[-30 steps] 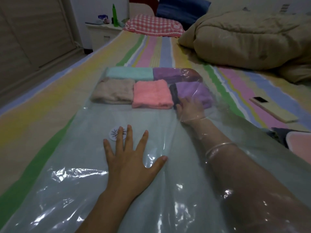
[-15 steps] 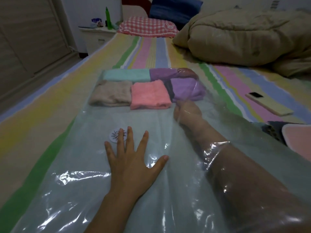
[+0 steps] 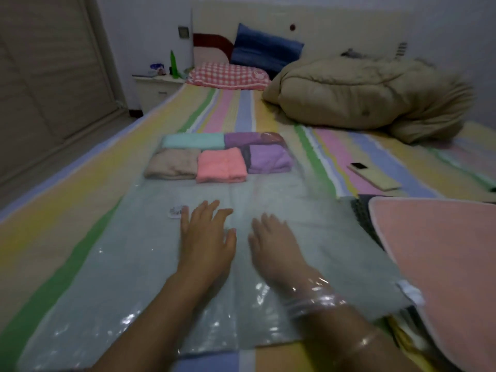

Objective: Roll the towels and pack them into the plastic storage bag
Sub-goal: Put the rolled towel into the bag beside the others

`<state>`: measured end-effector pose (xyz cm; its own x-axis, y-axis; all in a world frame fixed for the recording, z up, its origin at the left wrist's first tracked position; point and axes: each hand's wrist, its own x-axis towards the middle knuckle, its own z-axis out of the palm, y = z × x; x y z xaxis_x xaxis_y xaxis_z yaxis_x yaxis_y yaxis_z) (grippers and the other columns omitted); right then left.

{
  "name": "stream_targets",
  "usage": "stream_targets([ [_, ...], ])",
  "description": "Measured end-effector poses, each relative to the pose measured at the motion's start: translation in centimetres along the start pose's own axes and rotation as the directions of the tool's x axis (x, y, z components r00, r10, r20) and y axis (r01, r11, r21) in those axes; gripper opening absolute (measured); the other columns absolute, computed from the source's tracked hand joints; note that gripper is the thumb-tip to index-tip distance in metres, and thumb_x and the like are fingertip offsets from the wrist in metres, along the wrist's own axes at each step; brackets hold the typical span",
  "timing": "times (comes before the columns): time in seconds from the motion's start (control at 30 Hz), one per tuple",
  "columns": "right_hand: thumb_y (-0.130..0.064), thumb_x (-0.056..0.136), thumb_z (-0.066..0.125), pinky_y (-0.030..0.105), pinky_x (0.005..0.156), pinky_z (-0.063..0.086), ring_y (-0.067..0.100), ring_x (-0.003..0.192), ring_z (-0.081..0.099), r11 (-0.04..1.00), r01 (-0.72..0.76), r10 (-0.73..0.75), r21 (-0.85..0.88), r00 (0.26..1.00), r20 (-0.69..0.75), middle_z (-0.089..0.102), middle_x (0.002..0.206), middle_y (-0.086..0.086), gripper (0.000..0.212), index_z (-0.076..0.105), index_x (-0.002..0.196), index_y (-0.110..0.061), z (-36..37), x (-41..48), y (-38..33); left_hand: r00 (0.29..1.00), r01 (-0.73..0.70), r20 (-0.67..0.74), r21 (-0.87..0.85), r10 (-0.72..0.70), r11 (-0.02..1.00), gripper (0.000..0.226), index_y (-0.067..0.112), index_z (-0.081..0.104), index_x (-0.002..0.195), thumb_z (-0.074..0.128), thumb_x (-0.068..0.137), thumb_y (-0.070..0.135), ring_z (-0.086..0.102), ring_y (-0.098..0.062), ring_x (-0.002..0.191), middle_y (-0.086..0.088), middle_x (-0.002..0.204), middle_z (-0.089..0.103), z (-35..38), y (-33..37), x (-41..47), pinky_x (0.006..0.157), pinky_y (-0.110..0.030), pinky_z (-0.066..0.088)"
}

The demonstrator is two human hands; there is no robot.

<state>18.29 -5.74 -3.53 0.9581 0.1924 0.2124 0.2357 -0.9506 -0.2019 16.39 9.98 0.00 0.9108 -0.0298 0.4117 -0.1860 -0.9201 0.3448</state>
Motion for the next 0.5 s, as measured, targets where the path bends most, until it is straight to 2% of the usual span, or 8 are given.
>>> stream_targets([
  [0.07,-0.044,0.087,0.012,0.052,0.108,0.034,0.034,0.131,0.045,0.997,0.074,-0.074,0.007,0.997,0.025,0.047,0.142,0.017,0.071,0.052,0.134,-0.009,-1.6,-5.0,-0.3,0.997,-0.023,0.067,-0.108,0.031,0.994,0.048,0.023,0.063,0.120,0.043,0.080,0.038,0.051,-0.024,0.125,-0.004,0.130,0.059,-1.2,3.5,-0.9,0.113,-0.043,0.022],
  [0.13,-0.045,0.082,0.011,0.052,0.112,0.030,0.033,0.138,0.036,0.987,0.163,-0.160,-0.011,0.977,0.142,0.037,0.150,0.015,0.076,0.041,0.143,-0.009,-3.4,-9.3,0.4,0.991,-0.065,0.103,-0.221,0.089,0.973,0.040,0.023,0.063,0.120,0.049,0.085,0.036,0.054,-0.022,0.119,0.000,0.125,0.062,-2.2,7.0,-2.0,0.108,-0.036,0.032],
  [0.17,-0.042,0.084,0.017,0.049,0.108,0.037,0.033,0.133,0.043,0.983,0.184,-0.186,0.032,0.972,0.146,0.044,0.145,0.016,0.071,0.047,0.138,-0.007,-4.8,-11.3,0.9,0.986,-0.085,0.114,-0.264,0.118,0.961,0.034,0.024,0.063,0.119,0.052,0.088,0.033,0.054,-0.020,0.117,0.002,0.124,0.062,-2.5,8.6,-2.6,0.105,-0.034,0.035],
  [0.2,-0.037,0.087,0.023,0.042,0.102,0.044,0.032,0.123,0.052,0.980,0.170,-0.184,0.104,0.972,0.147,0.053,0.135,0.016,0.061,0.054,0.130,-0.006,-6.4,-13.2,1.3,0.981,-0.104,0.128,-0.294,0.146,0.950,0.030,0.024,0.063,0.118,0.055,0.090,0.031,0.054,-0.018,0.117,0.003,0.123,0.062,-2.6,10.1,-3.2,0.103,-0.032,0.037],
  [0.27,-0.031,0.095,0.034,0.034,0.094,0.045,0.026,0.111,0.056,0.971,0.100,-0.143,0.215,0.971,0.190,0.059,0.123,0.011,0.040,0.056,0.121,-0.010,-9.0,-16.1,2.8,0.965,-0.132,0.173,-0.321,0.195,0.938,0.028,0.026,0.063,0.118,0.056,0.091,0.030,0.054,-0.016,0.117,0.004,0.123,0.062,-2.4,12.7,-4.2,0.099,-0.030,0.039],
  [0.33,-0.027,0.096,0.045,0.029,0.095,0.043,0.017,0.114,0.054,0.954,0.082,-0.144,0.290,0.969,0.199,0.058,0.128,0.000,0.036,0.052,0.130,-0.019,-11.4,-18.4,4.7,0.948,-0.146,0.219,-0.340,0.230,0.929,0.026,0.028,0.064,0.116,0.055,0.092,0.031,0.055,-0.015,0.116,0.006,0.123,0.062,-2.0,15.1,-5.1,0.097,-0.029,0.040],
  [0.4,-0.022,0.091,0.051,0.023,0.092,0.045,0.010,0.108,0.058,0.942,0.074,-0.115,0.326,0.987,0.108,0.064,0.122,-0.009,0.036,0.060,0.125,-0.028,-13.4,-20.2,7.2,0.933,-0.171,0.240,-0.360,0.268,0.917,0.025,0.029,0.065,0.114,0.056,0.091,0.029,0.057,-0.013,0.112,0.007,0.120,0.065,-1.4,17.3,-5.9,0.096,-0.030,0.043],
  [0.5,-0.027,0.082,0.055,0.031,0.072,0.050,0.015,0.086,0.062,0.979,0.035,-0.020,0.200,0.997,-0.075,0.068,0.096,-0.008,0.023,0.069,0.100,-0.031,-16.1,-22.6,11.9,0.909,-0.247,0.228,-0.381,0.350,0.891,0.024,0.030,0.067,0.110,0.059,0.088,0.029,0.059,-0.010,0.106,0.009,0.114,0.067,-0.5,20.8,-7.5,0.093,-0.029,0.044],
])
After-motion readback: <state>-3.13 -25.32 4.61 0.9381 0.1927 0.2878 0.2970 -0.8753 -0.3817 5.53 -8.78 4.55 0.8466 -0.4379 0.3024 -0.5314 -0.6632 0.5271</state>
